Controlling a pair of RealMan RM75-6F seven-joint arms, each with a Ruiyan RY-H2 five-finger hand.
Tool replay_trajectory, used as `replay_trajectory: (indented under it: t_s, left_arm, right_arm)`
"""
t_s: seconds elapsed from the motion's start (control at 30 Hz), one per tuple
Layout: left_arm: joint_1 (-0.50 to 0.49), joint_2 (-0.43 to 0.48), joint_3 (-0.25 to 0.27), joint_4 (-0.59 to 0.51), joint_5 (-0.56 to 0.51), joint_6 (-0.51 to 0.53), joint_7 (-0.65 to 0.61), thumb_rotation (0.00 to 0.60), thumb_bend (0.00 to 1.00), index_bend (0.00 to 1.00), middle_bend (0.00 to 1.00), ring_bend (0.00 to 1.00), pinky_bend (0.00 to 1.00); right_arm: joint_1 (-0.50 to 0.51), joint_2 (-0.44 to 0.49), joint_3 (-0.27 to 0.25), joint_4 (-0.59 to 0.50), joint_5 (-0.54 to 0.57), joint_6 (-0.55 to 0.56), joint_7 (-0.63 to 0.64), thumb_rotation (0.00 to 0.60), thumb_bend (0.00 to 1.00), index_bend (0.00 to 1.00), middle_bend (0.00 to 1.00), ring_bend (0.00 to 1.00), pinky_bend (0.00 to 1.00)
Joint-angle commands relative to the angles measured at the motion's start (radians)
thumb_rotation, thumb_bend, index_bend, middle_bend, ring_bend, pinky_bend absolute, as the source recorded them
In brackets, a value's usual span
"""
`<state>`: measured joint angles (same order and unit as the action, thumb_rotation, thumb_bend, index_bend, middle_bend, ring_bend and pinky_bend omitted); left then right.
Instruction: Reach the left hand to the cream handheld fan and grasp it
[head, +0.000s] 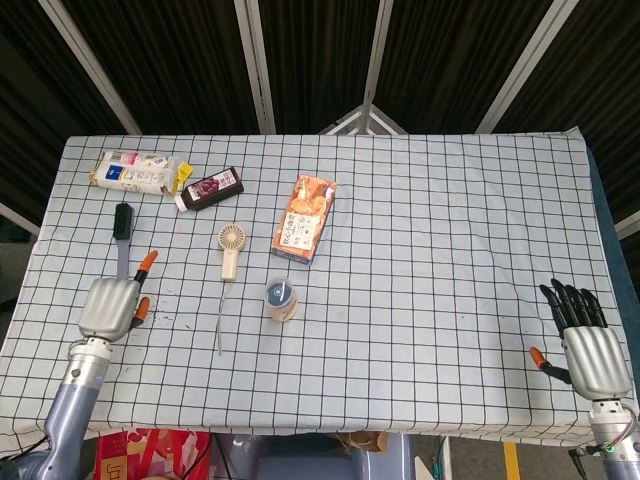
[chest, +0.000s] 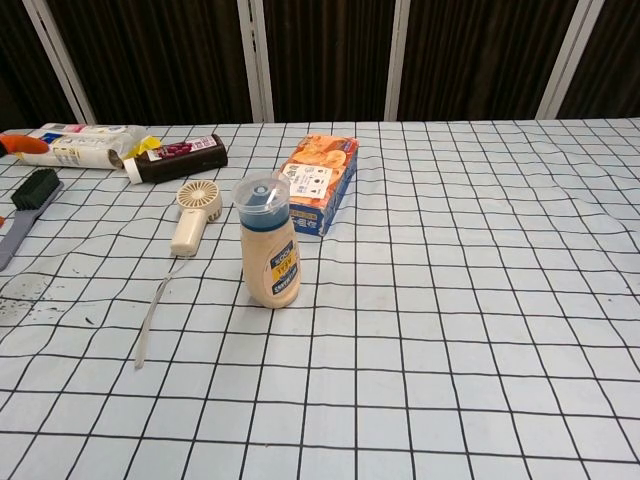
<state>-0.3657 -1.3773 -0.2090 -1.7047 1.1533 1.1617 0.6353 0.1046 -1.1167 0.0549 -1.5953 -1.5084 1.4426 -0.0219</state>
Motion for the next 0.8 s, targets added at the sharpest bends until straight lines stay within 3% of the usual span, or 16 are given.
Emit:
replay_trajectory:
  t_s: [0.03,0.4,0.8]
  left_arm:
    - [-0.123,-0.095,-0.068,0.04,-0.185,-0.097,0.144,0.6,0.67,0.0,0.8,0.68,0.68]
    - [-0.279,-0.257,-0.082,0.18,-0.41,-0.119,0.293,0.6,0.67,0.0,0.81,0.68,0.68]
    - [-0.344,-0.344,-0.055,0.251,-0.437,-0.094,0.306,0.6,0.67,0.0,0.81,0.68,0.69]
  right_arm:
    - [0.0,0.001,0.0,0.0,0.0,-0.002,0.004,0.6,0.28,0.0,0.0,0.0,0.0]
    - [0.002,0.005,-0.001,0.002,-0.001,-0.005,0.017,0.6,0.28,0.0,0.0,0.0,0.0]
    - [0.004,0.009,-0.003,0.004,-0.004,-0.009,0.032,0.6,0.28,0.0,0.0,0.0,0.0]
